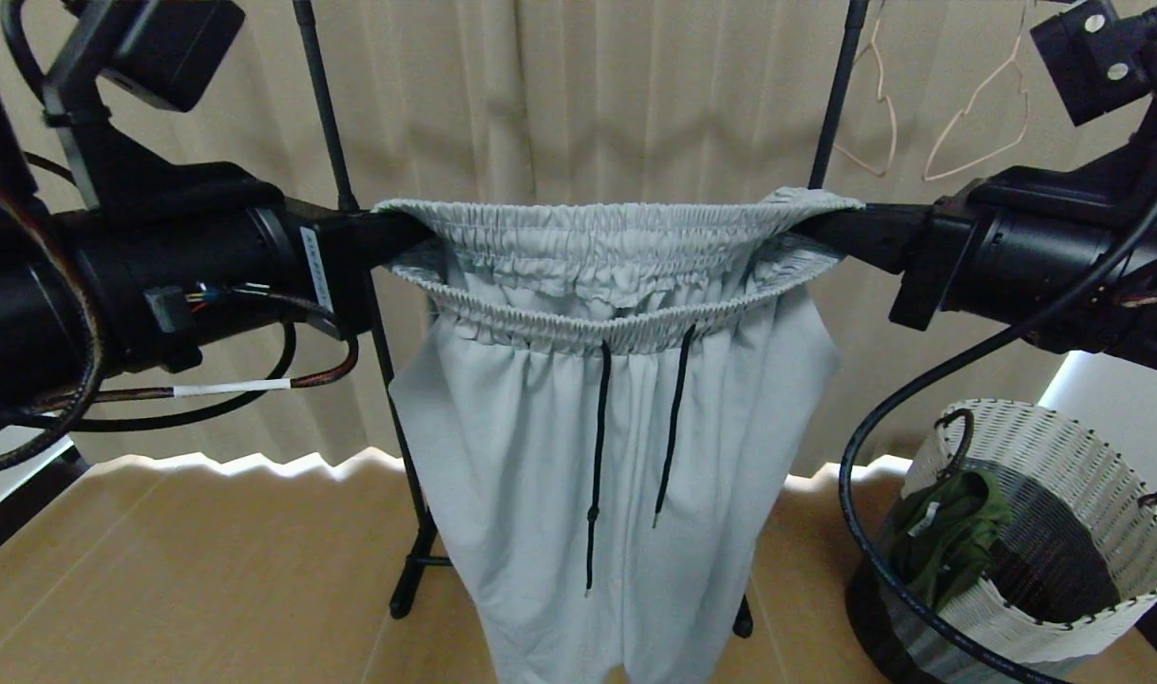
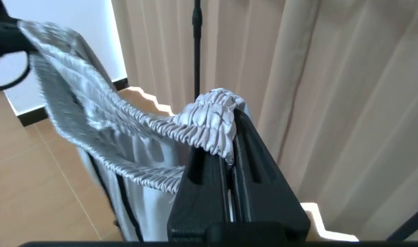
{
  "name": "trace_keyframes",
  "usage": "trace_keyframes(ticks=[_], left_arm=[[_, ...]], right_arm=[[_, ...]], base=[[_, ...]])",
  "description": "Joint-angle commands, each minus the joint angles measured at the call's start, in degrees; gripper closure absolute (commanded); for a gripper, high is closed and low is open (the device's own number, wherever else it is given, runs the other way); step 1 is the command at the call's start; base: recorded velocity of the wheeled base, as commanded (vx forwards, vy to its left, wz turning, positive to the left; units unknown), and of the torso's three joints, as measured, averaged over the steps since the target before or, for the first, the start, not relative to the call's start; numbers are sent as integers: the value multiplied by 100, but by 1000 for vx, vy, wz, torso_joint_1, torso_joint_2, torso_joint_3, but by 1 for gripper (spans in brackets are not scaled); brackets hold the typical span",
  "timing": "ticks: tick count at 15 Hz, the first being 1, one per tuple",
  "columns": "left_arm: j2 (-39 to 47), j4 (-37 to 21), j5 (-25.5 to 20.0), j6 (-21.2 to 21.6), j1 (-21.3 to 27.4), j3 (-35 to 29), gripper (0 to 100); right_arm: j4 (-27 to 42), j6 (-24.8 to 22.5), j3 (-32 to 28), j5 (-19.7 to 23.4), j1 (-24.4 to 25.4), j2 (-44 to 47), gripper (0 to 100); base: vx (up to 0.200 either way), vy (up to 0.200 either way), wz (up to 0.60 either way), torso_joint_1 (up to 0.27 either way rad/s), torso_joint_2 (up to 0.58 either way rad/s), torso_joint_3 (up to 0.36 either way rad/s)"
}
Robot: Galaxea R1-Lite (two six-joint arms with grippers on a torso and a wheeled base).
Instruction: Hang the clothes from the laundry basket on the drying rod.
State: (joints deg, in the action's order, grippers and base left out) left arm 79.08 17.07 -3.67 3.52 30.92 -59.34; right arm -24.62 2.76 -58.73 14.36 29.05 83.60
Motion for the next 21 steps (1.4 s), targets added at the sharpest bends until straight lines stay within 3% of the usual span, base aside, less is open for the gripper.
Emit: trace_keyframes(ticks=[1, 9, 10, 13, 16, 21], left_arm=[[-42, 77, -2, 43, -7, -183, 100], [-24, 253, -2, 52, 116, 54, 100], [-24, 253, -2, 78, 125, 54, 100], [-24, 253, 7, 140, 99, 63, 100], [20, 236, 42, 149, 55, 72, 100], [20, 201, 59, 149, -595, 195, 100]], right_arm=[[-7, -3, -50, -3, -5, 7, 100], [2, -29, 73, -21, -5, -11, 100], [2, -29, 64, -21, -5, -11, 0], [10, -29, 99, -21, -5, -19, 0], [2, -29, 574, -21, -5, -195, 0], [-201, -12, 1321, 14, -5, -793, 0]], base=[[0, 0, 0, 0, 0, 0], [0, 0, 0, 0, 0, 0], [0, 0, 0, 0, 0, 0], [0, 0, 0, 0, 0, 0], [0, 0, 0, 0, 0, 0], [0, 0, 0, 0, 0, 0]])
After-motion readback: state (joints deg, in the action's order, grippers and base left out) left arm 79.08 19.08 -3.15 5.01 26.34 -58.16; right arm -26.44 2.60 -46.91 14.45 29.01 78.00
